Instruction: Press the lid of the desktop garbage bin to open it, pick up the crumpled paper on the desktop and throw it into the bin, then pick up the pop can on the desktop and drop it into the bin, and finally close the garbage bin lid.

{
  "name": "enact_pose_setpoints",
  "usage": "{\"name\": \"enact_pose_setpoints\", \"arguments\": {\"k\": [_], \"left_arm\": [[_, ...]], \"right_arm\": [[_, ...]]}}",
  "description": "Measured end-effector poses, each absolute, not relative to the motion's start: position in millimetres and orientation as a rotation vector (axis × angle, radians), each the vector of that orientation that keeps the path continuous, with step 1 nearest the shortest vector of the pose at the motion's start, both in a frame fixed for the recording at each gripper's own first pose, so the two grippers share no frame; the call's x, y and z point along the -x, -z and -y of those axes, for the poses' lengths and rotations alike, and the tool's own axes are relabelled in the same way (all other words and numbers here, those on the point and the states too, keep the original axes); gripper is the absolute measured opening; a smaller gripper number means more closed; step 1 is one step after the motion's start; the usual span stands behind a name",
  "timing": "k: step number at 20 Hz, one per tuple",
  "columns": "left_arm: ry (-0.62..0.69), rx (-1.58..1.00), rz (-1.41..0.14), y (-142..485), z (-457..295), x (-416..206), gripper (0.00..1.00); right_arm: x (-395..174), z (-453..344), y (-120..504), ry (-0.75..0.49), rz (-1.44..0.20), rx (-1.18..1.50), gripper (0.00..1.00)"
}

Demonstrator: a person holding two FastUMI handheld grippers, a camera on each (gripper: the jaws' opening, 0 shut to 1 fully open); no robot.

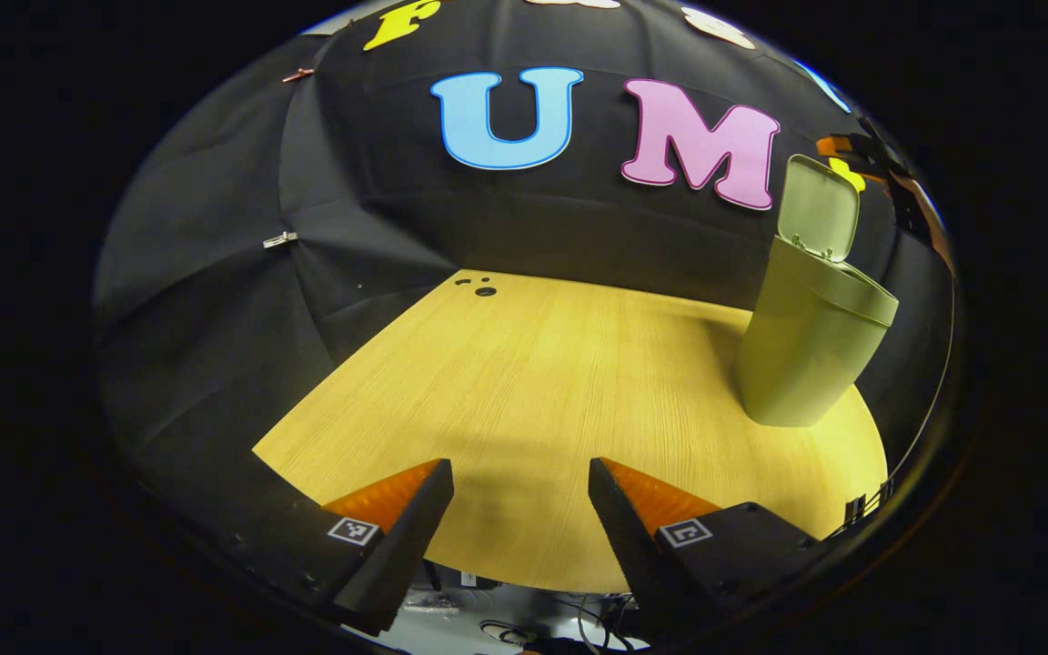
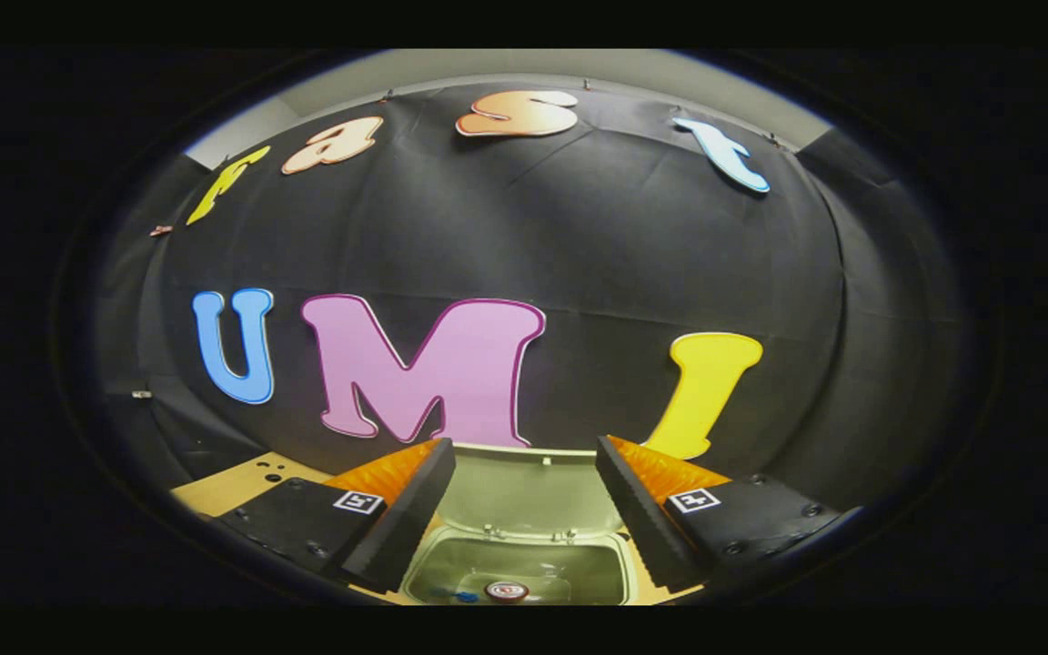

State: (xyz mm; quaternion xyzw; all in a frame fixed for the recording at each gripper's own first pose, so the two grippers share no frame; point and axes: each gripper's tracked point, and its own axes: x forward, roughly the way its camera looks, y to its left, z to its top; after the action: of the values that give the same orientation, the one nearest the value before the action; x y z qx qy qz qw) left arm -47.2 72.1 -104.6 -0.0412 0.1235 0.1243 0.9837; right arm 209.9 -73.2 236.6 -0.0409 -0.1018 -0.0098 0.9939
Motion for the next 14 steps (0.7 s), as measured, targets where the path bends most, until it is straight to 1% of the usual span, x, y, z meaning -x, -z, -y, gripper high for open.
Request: {"name": "enact_pose_setpoints", "arguments": {"k": [7, 8, 9, 10, 11, 14], "left_arm": [[-0.288, 0.099, -0.263, 115.3, -66.7, 54.5, 0.96], [-0.294, 0.095, -0.265, 116.0, -66.8, 55.8, 0.96], [-0.299, 0.093, -0.265, 116.2, -66.5, 56.3, 0.96], [-0.305, 0.094, -0.263, 115.8, -66.7, 57.1, 0.96], [-0.310, 0.096, -0.262, 115.7, -67.1, 58.6, 0.96], [-0.326, 0.107, -0.261, 115.4, -69.6, 60.8, 0.96]], "right_arm": [[-248.9, 87.3, -255.8, 0.058, 0.240, -0.018, 0.96], [-255.3, 87.8, -253.5, 0.058, 0.232, -0.025, 0.97], [-262.1, 89.1, -248.8, 0.058, 0.214, -0.023, 0.95], [-270.3, 89.6, -240.2, 0.061, 0.189, -0.015, 0.97], [-276.5, 89.6, -231.7, 0.057, 0.157, -0.015, 0.97], [-279.5, 90.2, -234.5, 0.061, 0.172, -0.011, 0.98]]}}
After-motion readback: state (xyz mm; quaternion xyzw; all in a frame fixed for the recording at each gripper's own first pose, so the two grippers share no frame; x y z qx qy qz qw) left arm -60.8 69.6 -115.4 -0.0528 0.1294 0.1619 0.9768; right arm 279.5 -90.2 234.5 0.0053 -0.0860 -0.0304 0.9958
